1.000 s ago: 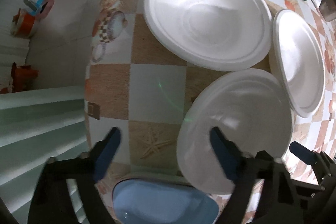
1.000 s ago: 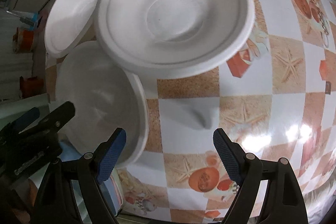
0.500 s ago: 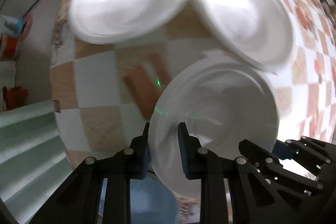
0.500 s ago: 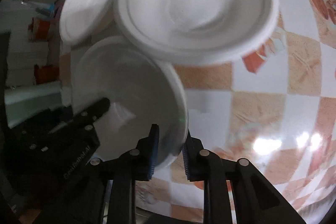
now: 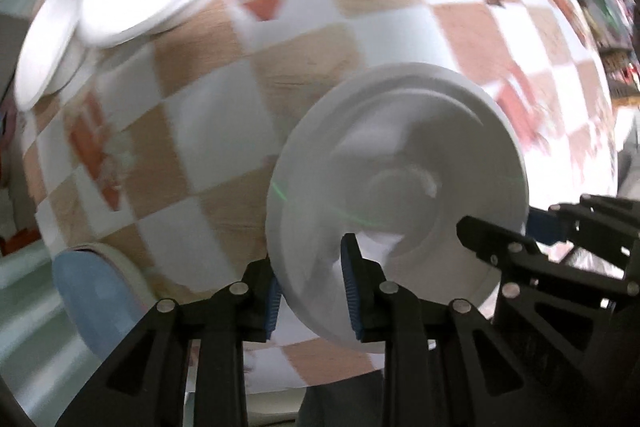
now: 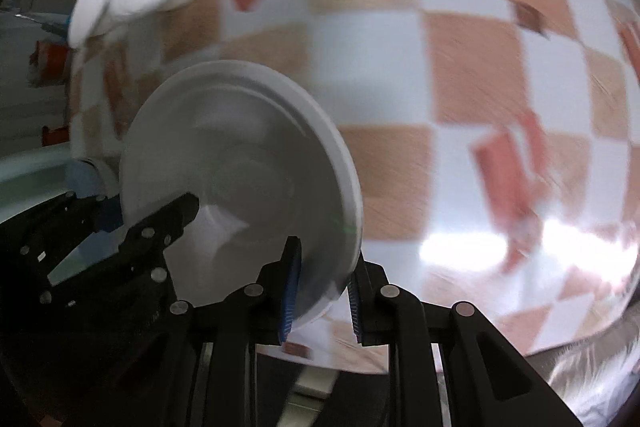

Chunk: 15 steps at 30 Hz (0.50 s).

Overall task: Organize plates and bowls
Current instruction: 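Lift the white bowl with the right gripper and set it beside the plate stack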

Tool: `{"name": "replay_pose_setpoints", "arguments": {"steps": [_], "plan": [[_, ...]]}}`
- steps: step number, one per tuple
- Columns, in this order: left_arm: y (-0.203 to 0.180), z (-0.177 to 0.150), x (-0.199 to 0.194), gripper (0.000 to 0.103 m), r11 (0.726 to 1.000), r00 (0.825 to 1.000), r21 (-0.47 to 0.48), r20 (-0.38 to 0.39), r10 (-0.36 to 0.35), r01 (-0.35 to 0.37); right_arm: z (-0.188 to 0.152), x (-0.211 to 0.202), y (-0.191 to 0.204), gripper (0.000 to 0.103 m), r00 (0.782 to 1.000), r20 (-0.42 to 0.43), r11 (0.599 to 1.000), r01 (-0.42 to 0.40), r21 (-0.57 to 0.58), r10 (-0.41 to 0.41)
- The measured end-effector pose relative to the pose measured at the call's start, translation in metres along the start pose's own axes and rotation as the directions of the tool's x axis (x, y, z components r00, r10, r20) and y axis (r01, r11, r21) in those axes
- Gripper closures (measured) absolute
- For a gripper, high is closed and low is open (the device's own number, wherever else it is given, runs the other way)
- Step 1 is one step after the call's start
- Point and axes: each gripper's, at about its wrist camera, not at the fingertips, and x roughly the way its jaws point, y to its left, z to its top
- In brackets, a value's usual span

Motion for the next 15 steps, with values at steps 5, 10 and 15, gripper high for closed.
{"name": "replay_pose_setpoints", "arguments": {"steps": [5, 10, 15], "plan": [[-0.018, -0.007, -0.004, 0.033, 0.999, 1.000, 0.034, 0.015, -0.019, 0.019, 0.000, -0.004, -0.023, 0.080, 1.000, 0.002, 0.999, -0.001, 0.036, 0.001], [-0.006, -0.019, -0.025, 0.024, 0.998, 0.997, 0.020, 0.049, -0.064, 0.063, 0.003, -0.018, -0.046, 0.029, 1.000, 0.019, 0.998, 0.015, 0.060, -0.017], [0.009, -0.033, -0.040, 0.024, 0.998, 0.997, -0.026, 0.039, -0.062, 0.063, 0.005, -0.041, -0.088, 0.011, 0.998, 0.064, 0.989, -0.015, 0.146, 0.006]]}}
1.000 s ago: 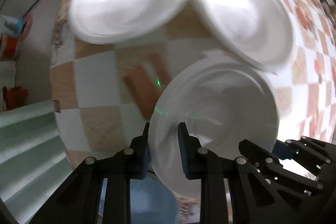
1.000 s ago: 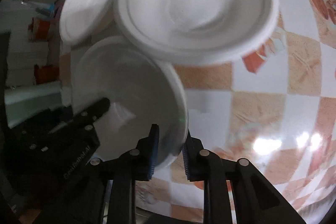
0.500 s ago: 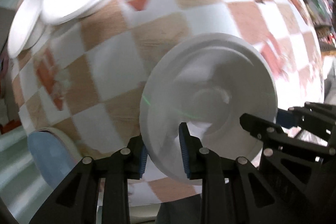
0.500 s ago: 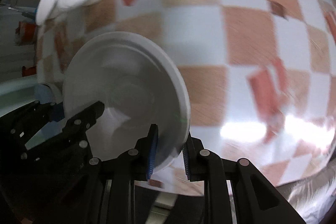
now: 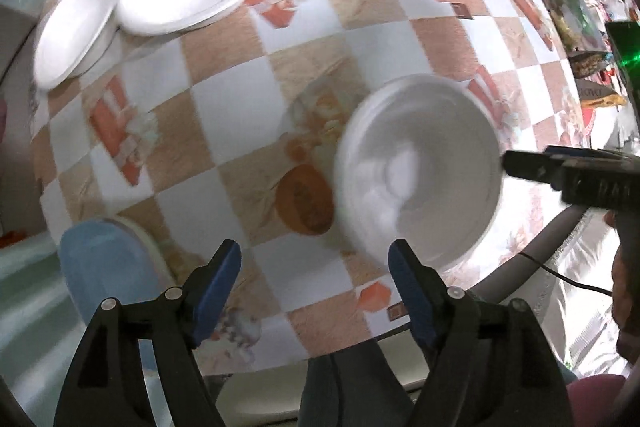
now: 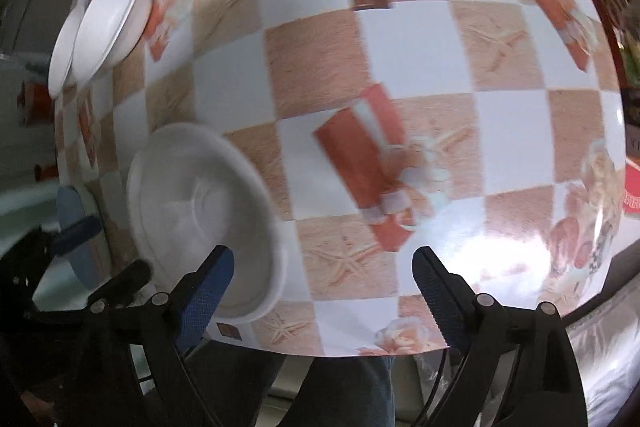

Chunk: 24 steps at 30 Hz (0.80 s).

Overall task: Organize plates and bowls
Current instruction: 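Lift the white bowl with the right gripper and set it beside the plate stack, then move the right gripper to the rim of a second white bowl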

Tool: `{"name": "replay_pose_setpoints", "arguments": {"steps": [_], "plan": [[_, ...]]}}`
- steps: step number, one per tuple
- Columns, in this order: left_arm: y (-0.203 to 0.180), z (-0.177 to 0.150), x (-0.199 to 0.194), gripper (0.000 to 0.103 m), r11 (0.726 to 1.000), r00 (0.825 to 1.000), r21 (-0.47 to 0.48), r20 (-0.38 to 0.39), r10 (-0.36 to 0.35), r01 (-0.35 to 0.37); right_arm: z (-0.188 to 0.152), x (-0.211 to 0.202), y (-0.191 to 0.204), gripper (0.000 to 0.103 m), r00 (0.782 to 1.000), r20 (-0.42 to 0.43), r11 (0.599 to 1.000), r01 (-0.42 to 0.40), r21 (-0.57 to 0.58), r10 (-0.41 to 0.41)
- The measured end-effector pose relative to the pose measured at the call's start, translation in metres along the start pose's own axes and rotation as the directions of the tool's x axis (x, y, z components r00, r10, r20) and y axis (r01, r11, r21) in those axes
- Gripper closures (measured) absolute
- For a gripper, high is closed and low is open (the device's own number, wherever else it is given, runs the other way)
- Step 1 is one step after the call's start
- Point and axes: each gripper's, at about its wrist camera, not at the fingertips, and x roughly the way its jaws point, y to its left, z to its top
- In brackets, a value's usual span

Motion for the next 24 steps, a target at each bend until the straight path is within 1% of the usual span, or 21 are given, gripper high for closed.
{"name": "replay_pose_setpoints", "arguments": {"steps": [2, 5, 7, 10, 12, 13, 15, 16, 17, 18, 24], "plan": [[0.016, -0.003, -0.003, 0.024, 1.000, 1.000, -0.025, -0.005, 0.000, 0.000, 0.001, -0.001, -0.017, 0.011, 1.000, -0.005, 0.999, 0.001, 0.041, -0.001], [0.028, -0.001, -0.011, 0.024, 0.999, 1.000, -0.051, 0.000, -0.010, 0.010, 0.007, -0.004, -0.030, 0.011, 1.000, 0.002, 0.995, -0.008, 0.102, 0.008], [0.031, 0.003, -0.017, 0.024, 0.999, 1.000, -0.048, 0.014, -0.007, 0.008, -0.001, -0.006, -0.044, 0.011, 1.000, 0.010, 0.993, -0.016, 0.119, 0.015], [0.034, 0.006, -0.032, 0.023, 0.999, 0.999, -0.037, 0.034, 0.002, -0.001, 0.000, -0.012, -0.046, 0.011, 1.000, 0.025, 0.992, -0.012, 0.128, 0.008], [0.030, 0.017, -0.032, 0.024, 0.999, 0.999, -0.042, 0.045, -0.001, 0.002, 0.003, -0.017, -0.046, 0.011, 0.999, 0.033, 0.992, -0.014, 0.129, 0.010], [0.024, 0.021, -0.035, 0.024, 0.999, 0.999, -0.045, 0.048, -0.002, 0.004, -0.001, -0.022, -0.050, 0.011, 0.999, 0.038, 0.992, -0.013, 0.126, 0.008], [0.029, 0.023, -0.034, 0.024, 0.998, 0.999, -0.055, 0.052, -0.011, 0.014, 0.001, -0.030, -0.054, 0.011, 0.999, 0.044, 0.993, -0.006, 0.118, 0.000], [0.024, 0.024, -0.032, 0.024, 0.998, 0.998, -0.060, 0.054, -0.013, 0.017, 0.004, -0.033, -0.053, 0.011, 0.999, 0.048, 0.994, 0.000, 0.110, -0.006], [0.022, 0.025, -0.032, 0.024, 0.998, 0.998, -0.066, 0.055, -0.014, 0.017, 0.003, -0.036, -0.041, 0.011, 0.999, 0.050, 0.995, 0.007, 0.104, -0.012], [0.024, 0.026, -0.033, 0.024, 0.997, 0.998, -0.072, 0.056, -0.013, 0.017, 0.000, -0.039, -0.033, 0.011, 0.998, 0.054, 0.995, 0.015, 0.095, -0.020], [0.046, 0.036, -0.031, 0.024, 0.988, 0.997, -0.155, 0.072, -0.017, 0.028, 0.024, -0.052, -0.025, 0.011, 0.993, 0.084, 0.996, 0.084, 0.019, -0.085]]}}
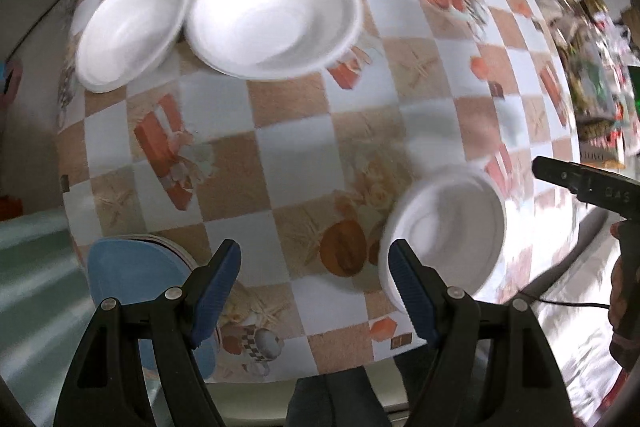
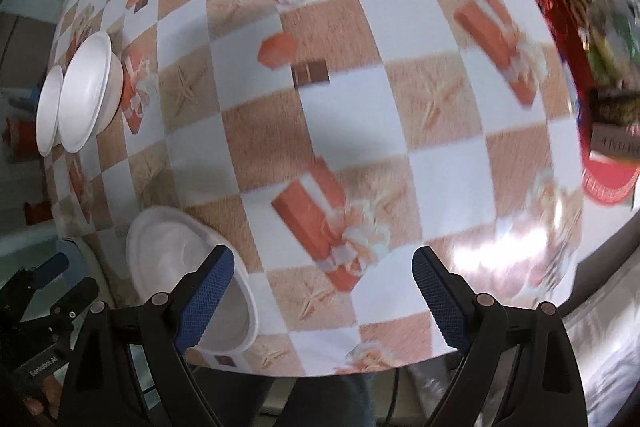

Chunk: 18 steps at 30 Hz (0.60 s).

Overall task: Organize plates and bowls
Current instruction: 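Move the right gripper to the rim of a second white bowl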

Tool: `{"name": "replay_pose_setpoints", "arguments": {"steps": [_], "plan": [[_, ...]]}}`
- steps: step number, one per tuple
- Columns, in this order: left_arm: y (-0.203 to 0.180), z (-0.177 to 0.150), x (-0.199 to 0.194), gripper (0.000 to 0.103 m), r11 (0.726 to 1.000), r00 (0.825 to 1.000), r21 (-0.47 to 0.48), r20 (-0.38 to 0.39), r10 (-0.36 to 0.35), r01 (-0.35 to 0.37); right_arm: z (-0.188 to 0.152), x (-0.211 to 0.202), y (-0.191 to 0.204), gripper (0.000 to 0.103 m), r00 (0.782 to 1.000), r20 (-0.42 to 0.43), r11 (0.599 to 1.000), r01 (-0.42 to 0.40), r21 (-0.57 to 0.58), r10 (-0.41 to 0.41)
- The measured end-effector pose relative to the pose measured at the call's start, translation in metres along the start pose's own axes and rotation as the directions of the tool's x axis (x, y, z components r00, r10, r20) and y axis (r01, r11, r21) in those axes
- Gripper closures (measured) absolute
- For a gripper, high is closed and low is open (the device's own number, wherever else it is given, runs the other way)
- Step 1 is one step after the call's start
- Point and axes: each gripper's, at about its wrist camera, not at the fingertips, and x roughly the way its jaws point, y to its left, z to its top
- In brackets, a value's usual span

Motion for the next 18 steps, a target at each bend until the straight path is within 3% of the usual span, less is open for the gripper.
{"name": "replay_pose_setpoints", "arguments": {"steps": [8, 14, 18], "plan": [[0.036, 0.035, -0.012, 0.024, 0.982, 0.997, -0.190, 0.072, 0.007, 0.007, 0.057, -0.020, 0.030, 0.011, 0.998, 0.059, 0.993, 0.038, -0.111, -0.032], [0.073, 0.070, -0.006, 0.024, 0.917, 0.993, -0.399, 0.118, 0.019, 0.030, 0.090, -0.015, 0.091, 0.011, 0.997, 0.075, 0.971, 0.047, -0.234, -0.031], [0.083, 0.085, 0.010, 0.024, 0.887, 0.993, -0.462, 0.110, 0.037, 0.018, 0.105, -0.002, 0.127, 0.011, 0.997, 0.077, 0.956, 0.036, -0.292, -0.014]]}}
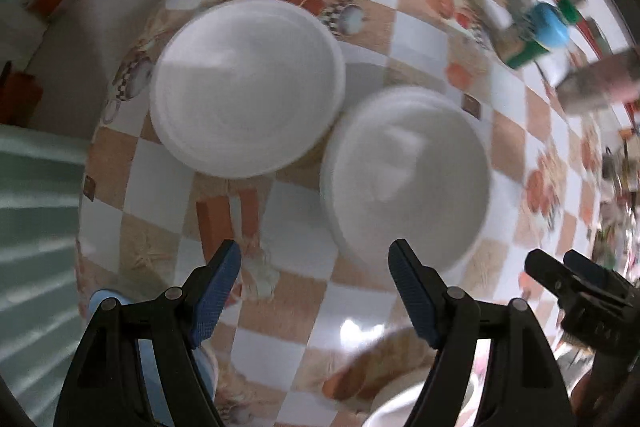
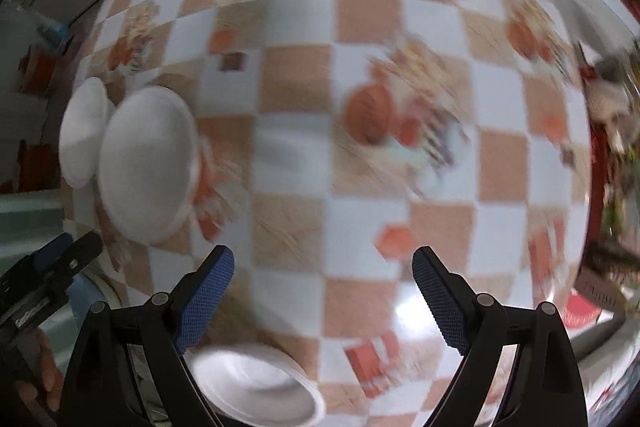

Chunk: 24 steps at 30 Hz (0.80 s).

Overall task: Organize plates and bowls
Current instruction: 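Move the right gripper to the rim of a second white bowl, then grip the second bowl with the right gripper and lower it into the first bowl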

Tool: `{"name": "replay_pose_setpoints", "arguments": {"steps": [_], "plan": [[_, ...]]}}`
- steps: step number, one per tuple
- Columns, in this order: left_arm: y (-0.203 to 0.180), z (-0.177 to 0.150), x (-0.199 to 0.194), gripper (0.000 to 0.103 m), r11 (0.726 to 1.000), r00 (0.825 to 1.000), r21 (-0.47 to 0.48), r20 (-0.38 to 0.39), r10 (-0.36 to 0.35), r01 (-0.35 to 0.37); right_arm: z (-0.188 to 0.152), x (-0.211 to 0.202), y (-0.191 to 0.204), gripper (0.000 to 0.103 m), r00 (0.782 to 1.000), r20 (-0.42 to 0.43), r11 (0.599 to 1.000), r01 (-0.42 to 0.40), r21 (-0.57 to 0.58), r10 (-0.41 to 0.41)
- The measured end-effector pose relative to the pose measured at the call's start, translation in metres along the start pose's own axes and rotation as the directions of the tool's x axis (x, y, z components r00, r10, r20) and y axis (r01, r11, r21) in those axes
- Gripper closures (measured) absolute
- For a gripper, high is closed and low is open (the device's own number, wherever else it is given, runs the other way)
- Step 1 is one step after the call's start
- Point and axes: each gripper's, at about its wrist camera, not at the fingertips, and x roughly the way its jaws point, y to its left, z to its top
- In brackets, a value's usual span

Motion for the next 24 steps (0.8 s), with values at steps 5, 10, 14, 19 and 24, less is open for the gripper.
{"name": "replay_pose_setpoints", "arguments": {"steps": [5, 10, 14, 19, 24], "plan": [[0.003, 0.007, 0.026, 0.024, 0.999, 0.999, -0.043, -0.038, 0.025, -0.027, 0.029, 0.025, 0.033, 0.011, 1.000, -0.007, 0.999, -0.007, -0.034, 0.007], [0.010, 0.015, 0.042, 0.024, 0.994, 0.998, -0.106, -0.057, 0.014, -0.020, 0.044, 0.040, 0.046, 0.011, 1.000, 0.003, 0.999, -0.005, -0.047, 0.005], [0.010, 0.021, 0.049, 0.030, 0.992, 0.998, -0.123, -0.063, 0.008, -0.015, 0.056, 0.052, 0.056, 0.011, 1.000, 0.002, 0.998, -0.014, -0.057, 0.014], [0.006, 0.023, 0.055, 0.047, 0.992, 0.998, -0.127, -0.057, -0.018, 0.011, 0.057, 0.066, 0.069, 0.051, 1.000, -0.010, 0.997, -0.030, -0.077, 0.030], [-0.014, 0.022, 0.053, 0.069, 0.999, 0.999, -0.024, -0.045, -0.022, 0.021, 0.044, 0.073, 0.073, 0.084, 0.995, -0.041, 0.991, -0.089, -0.100, 0.085]]}}
